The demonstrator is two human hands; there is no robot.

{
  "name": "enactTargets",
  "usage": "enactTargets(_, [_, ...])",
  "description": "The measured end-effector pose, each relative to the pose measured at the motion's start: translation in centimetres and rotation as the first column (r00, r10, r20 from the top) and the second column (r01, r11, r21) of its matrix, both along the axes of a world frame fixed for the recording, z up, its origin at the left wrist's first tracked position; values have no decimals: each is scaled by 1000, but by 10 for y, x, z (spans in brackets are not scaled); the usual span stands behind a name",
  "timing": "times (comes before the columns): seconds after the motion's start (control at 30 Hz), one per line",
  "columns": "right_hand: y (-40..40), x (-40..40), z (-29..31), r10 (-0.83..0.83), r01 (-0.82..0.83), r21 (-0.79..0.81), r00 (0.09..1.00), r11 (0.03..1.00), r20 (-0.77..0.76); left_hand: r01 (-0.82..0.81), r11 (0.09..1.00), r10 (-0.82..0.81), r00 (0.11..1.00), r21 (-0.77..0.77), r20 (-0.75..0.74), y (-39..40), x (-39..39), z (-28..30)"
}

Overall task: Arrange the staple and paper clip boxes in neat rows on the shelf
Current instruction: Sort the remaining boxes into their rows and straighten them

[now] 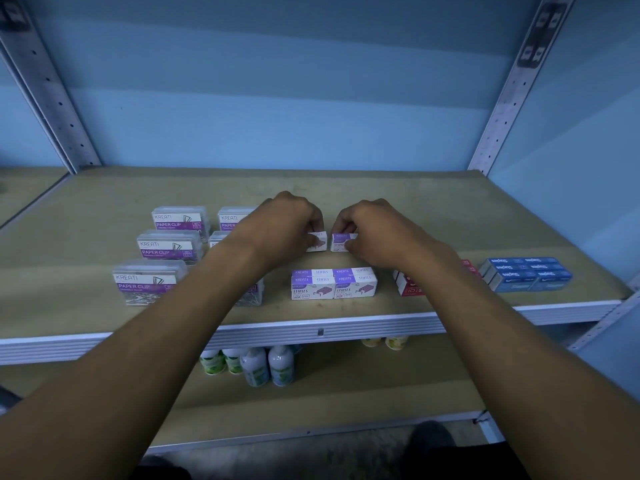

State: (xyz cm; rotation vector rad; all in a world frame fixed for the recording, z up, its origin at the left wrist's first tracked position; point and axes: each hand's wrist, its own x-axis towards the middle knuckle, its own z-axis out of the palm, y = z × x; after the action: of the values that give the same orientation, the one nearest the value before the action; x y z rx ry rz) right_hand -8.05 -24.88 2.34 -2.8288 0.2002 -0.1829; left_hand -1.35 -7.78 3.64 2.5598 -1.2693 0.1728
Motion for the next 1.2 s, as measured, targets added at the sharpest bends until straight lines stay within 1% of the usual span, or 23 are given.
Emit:
enactTargets(0.23, [0, -17, 15, 20, -22, 57, 999, 998, 32, 14, 998, -14, 1000, -62, 1, 12, -12, 10])
enactTargets(0.43, [7, -34, 24, 82, -84, 86, 996, 993, 25, 34, 996, -34, 999, -82, -3, 21, -23, 16])
enactTargets(1.2, [14, -48, 27, 183, -176, 67, 975, 982, -128, 73, 997, -71, 993, 13, -95, 21, -39, 13])
